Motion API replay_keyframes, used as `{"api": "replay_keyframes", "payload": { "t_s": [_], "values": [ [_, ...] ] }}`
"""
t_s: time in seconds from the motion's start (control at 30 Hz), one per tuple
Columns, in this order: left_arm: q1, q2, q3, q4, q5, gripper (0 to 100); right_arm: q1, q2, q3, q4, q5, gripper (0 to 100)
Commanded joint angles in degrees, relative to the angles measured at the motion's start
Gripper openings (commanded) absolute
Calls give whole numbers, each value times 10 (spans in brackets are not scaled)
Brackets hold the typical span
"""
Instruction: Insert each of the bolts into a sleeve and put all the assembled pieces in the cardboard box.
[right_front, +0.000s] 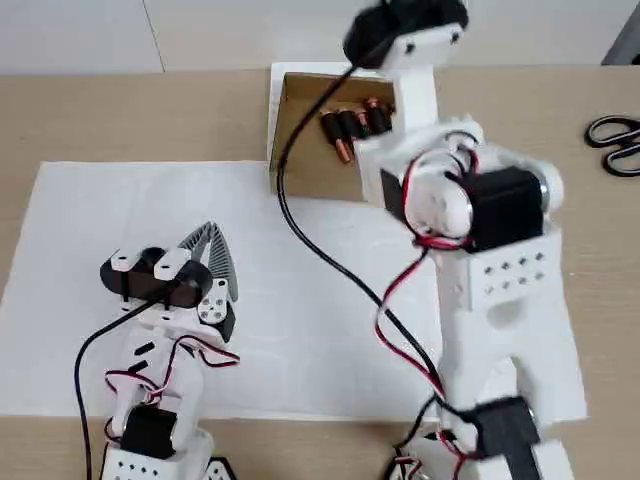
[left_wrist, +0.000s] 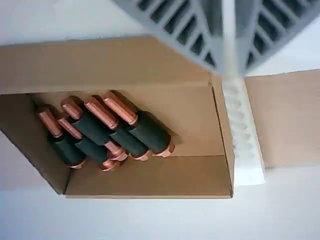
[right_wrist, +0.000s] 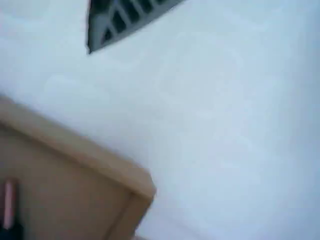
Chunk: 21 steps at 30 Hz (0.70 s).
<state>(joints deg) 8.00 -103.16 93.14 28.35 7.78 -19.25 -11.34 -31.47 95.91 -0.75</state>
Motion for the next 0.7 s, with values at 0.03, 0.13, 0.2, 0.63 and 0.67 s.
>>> {"api": "replay_keyframes", "payload": {
  "t_s": [0.03, 0.13, 0.2, 0.63, 0.67],
  "values": [
    [-1, -7, -2, -11, 1, 6, 29, -79, 127, -65, 3, 222],
    [-2, -7, 4, -11, 1, 6, 48, -119, 240, -146, 4, 222],
    [-5, -7, 15, -11, -1, 6, 54, -149, 333, -215, 6, 222],
    [-5, -7, 15, 128, -2, 6, 54, -437, 898, -470, 8, 222],
    [-5, -7, 9, 155, 0, 6, 54, -462, 927, -469, 8, 222]
  ]
}}
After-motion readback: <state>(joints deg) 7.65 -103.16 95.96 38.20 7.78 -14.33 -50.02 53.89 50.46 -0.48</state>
